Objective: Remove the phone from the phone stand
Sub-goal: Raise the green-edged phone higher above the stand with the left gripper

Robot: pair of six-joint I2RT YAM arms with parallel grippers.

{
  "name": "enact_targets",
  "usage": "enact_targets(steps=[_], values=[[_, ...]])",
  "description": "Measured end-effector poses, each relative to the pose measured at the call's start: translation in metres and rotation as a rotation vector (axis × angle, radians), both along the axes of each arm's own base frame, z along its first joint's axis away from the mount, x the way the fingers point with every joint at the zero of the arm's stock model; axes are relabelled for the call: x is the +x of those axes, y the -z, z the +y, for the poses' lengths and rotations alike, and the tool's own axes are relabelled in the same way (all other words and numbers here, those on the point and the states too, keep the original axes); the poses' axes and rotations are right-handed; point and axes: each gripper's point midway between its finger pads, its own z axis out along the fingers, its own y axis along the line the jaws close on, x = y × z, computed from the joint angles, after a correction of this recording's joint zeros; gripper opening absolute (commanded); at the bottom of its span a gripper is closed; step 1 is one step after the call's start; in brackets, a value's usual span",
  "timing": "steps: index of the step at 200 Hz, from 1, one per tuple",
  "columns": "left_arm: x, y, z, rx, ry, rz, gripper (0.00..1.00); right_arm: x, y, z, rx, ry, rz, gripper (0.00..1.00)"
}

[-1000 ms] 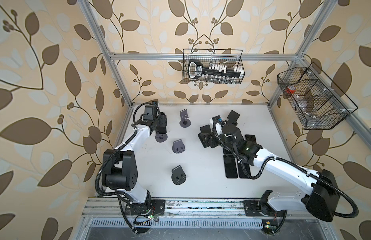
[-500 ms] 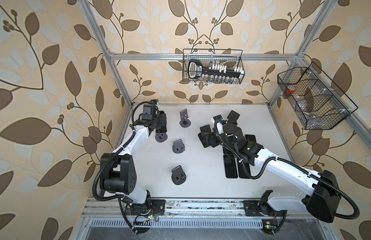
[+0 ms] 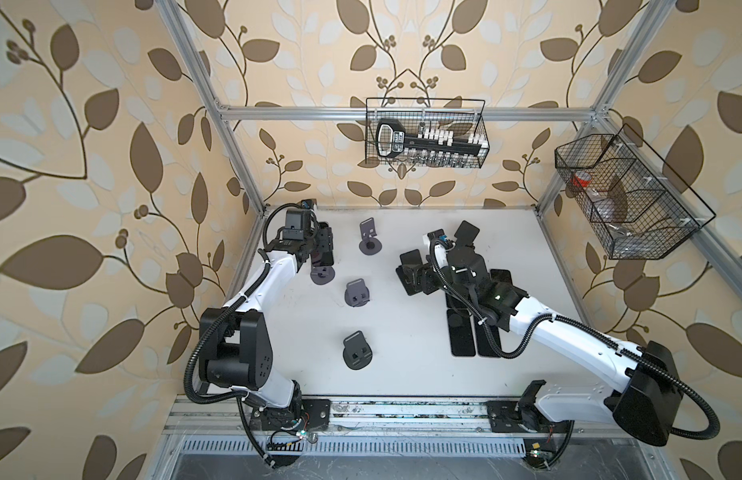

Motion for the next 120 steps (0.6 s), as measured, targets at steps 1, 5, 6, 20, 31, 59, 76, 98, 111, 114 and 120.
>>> enact_targets(steps=[1,5,6,20,31,59,76,98,111,114,120], values=[[0.000,0.000,0.000,0.000,0.000,0.000,0.43,0.000,0.000,0.000,0.000,0.000,0.000,0.78],[-0.001,-0.001,0.000,0.000,0.000,-0.002,0.43,0.000,0.000,0.000,0.000,0.000,0.000,0.78],[-0.001,-0.001,0.000,0.000,0.000,-0.002,0.43,0.000,0.000,0.000,0.000,0.000,0.000,0.78],[-0.002,-0.006,0.000,-0.001,0.000,-0.012,0.43,0.000,0.000,0.000,-0.001,0.000,0.001,0.78],[-0.002,-0.009,0.000,-0.002,0.001,-0.019,0.43,0.000,0.000,0.000,0.000,0.000,0.001,0.78],[-0.003,-0.013,-0.001,-0.006,0.005,-0.028,0.43,-0.001,0.000,-0.001,0.001,0.001,0.000,0.78],[-0.005,-0.016,-0.003,-0.013,0.013,-0.032,0.43,-0.001,0.000,-0.001,0.001,0.001,0.000,0.78],[-0.009,-0.023,-0.004,-0.020,0.019,-0.045,0.41,-0.002,0.003,-0.002,-0.004,0.001,0.006,0.78],[-0.011,-0.028,-0.005,-0.031,0.019,-0.055,0.40,-0.003,0.004,-0.003,-0.004,0.003,0.011,0.78],[-0.011,-0.029,-0.005,-0.034,0.020,-0.057,0.40,-0.003,0.004,-0.003,-0.004,0.003,0.011,0.78],[-0.012,-0.032,-0.006,-0.044,0.022,-0.061,0.40,-0.003,0.004,-0.003,-0.002,0.004,0.012,0.78]])
